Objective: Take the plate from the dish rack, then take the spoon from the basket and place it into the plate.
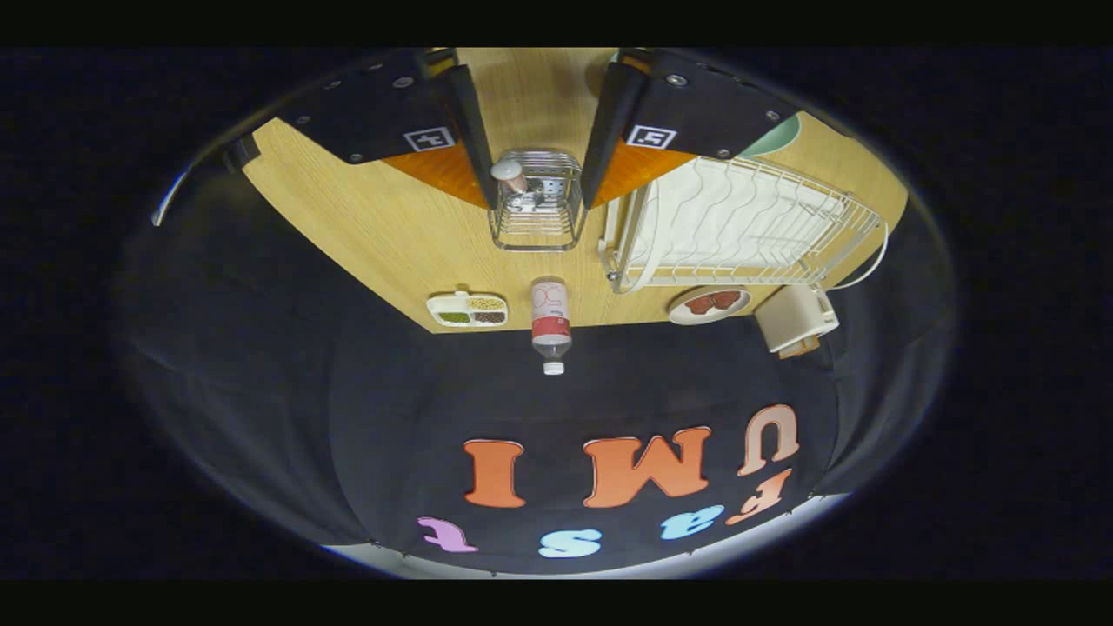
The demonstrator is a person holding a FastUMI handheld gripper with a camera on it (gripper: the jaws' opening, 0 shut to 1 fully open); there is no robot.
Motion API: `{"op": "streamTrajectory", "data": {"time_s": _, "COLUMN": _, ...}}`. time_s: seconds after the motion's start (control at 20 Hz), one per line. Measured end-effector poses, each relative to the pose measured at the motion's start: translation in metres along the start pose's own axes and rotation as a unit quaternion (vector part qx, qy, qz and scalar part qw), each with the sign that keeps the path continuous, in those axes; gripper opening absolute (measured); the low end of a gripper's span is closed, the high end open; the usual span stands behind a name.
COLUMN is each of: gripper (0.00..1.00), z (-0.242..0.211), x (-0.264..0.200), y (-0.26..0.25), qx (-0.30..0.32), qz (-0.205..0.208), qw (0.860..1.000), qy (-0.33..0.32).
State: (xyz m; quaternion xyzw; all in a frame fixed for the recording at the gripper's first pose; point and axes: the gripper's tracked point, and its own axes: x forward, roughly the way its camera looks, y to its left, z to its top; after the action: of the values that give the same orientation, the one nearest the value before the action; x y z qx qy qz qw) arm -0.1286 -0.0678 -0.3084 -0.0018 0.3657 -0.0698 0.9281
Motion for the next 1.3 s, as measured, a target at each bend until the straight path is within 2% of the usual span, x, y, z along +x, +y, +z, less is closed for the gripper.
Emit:
{"op": "streamTrajectory", "data": {"time_s": 0.05, "gripper": 0.46, "z": -0.001, "x": 0.003, "y": -0.002, "qx": -0.006, "qz": -0.006, "qw": 1.000, "qy": 0.000}}
{"op": "streamTrajectory", "data": {"time_s": 0.1, "gripper": 0.41, "z": -0.002, "x": 0.005, "y": -0.004, "qx": -0.010, "qz": -0.012, "qw": 1.000, "qy": -0.001}}
{"op": "streamTrajectory", "data": {"time_s": 0.25, "gripper": 0.18, "z": -0.005, "x": 0.007, "y": -0.007, "qx": -0.009, "qz": -0.020, "qw": 1.000, "qy": 0.004}}
{"op": "streamTrajectory", "data": {"time_s": 0.3, "gripper": 0.16, "z": -0.005, "x": 0.007, "y": -0.006, "qx": -0.004, "qz": -0.017, "qw": 1.000, "qy": 0.011}}
{"op": "streamTrajectory", "data": {"time_s": 0.5, "gripper": 0.15, "z": 0.009, "x": -0.002, "y": 0.000, "qx": -0.001, "qz": 0.002, "qw": 1.000, "qy": 0.012}}
{"op": "streamTrajectory", "data": {"time_s": 0.7, "gripper": 0.12, "z": 0.035, "x": -0.017, "y": -0.005, "qx": -0.025, "qz": -0.003, "qw": 1.000, "qy": -0.003}}
{"op": "streamTrajectory", "data": {"time_s": 0.95, "gripper": 0.12, "z": 0.074, "x": -0.045, "y": -0.009, "qx": -0.025, "qz": 0.002, "qw": 0.999, "qy": -0.031}}
{"op": "streamTrajectory", "data": {"time_s": 1.3, "gripper": 0.12, "z": 0.114, "x": -0.095, "y": 0.015, "qx": -0.024, "qz": 0.058, "qw": 0.996, "qy": -0.061}}
